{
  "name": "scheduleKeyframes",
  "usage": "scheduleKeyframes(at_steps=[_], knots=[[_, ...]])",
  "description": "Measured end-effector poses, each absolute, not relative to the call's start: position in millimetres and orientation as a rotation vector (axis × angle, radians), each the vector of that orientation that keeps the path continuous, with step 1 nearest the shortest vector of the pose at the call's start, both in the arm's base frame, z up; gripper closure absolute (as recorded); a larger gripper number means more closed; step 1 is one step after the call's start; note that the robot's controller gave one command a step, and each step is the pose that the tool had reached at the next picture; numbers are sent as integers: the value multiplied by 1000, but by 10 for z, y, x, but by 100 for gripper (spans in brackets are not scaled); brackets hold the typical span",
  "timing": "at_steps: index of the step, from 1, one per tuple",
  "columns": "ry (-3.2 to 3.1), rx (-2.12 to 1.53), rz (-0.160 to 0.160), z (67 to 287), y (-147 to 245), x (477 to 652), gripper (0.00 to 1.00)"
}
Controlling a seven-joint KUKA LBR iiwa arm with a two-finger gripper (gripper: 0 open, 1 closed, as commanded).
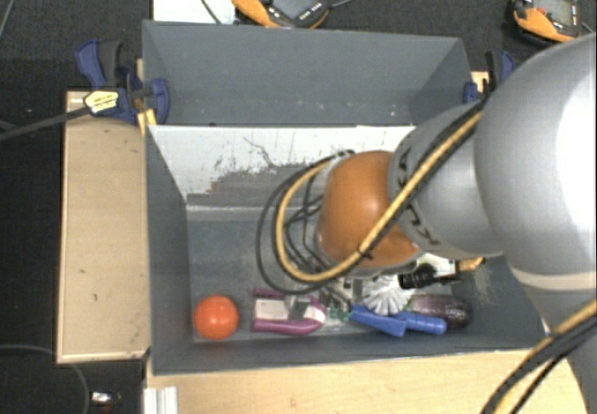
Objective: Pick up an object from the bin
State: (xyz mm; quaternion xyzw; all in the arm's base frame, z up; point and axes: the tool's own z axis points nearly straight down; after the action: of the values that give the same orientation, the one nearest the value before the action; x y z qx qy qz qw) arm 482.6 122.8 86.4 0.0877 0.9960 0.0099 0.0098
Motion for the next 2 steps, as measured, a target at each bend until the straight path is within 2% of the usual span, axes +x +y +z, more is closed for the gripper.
scheduleKeyframes(at_steps=[2], knots=[[3110, 277, 31, 864, 1228, 4826, 100]])
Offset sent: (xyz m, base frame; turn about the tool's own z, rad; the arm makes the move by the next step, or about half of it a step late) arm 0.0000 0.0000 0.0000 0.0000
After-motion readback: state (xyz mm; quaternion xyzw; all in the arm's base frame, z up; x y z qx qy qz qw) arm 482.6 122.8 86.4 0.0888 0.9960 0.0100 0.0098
